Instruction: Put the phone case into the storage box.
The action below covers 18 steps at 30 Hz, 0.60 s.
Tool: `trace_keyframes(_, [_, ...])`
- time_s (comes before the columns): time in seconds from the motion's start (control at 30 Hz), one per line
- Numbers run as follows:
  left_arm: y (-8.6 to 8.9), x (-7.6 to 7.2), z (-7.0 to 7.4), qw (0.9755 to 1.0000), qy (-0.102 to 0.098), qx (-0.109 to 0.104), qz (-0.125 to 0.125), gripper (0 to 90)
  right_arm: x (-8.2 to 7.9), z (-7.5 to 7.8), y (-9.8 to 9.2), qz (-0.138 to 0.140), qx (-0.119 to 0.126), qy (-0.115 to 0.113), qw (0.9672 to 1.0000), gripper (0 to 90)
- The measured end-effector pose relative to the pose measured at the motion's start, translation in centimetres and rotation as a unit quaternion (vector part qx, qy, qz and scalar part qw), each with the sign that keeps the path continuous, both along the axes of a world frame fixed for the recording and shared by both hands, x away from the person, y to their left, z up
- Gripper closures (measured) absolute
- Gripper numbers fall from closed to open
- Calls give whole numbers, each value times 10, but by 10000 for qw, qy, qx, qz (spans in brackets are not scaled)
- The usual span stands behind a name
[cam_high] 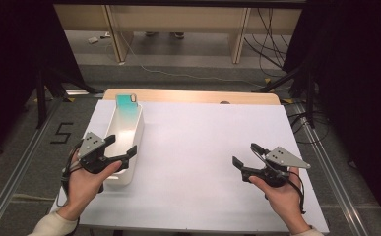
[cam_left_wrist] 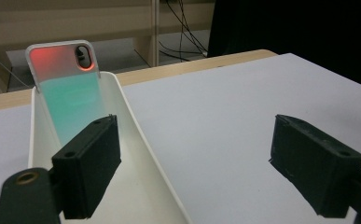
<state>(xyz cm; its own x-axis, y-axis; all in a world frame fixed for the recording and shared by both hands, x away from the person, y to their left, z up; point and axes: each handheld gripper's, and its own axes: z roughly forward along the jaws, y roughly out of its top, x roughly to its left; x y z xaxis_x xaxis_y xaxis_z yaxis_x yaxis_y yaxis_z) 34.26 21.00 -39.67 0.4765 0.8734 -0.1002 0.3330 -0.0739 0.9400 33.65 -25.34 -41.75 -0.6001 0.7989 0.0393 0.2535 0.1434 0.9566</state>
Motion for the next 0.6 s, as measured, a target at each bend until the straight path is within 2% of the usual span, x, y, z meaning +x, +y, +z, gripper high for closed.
trace_keyframes(0.3, [2, -6, -4, 10000, -4, 17, -48, 155, 0, 0, 0, 22, -17, 16, 10000, 189])
trace_keyframes(0.37, [2, -7, -5, 10000, -22, 17, -43, 155, 0, -1, 1, 47, 40, 22, 10000, 189])
trace_keyframes(0.6, [3, -10, -10, 9999, 40, 50, -83, 154, 0, -1, 0, 26, -13, 22, 10000, 189])
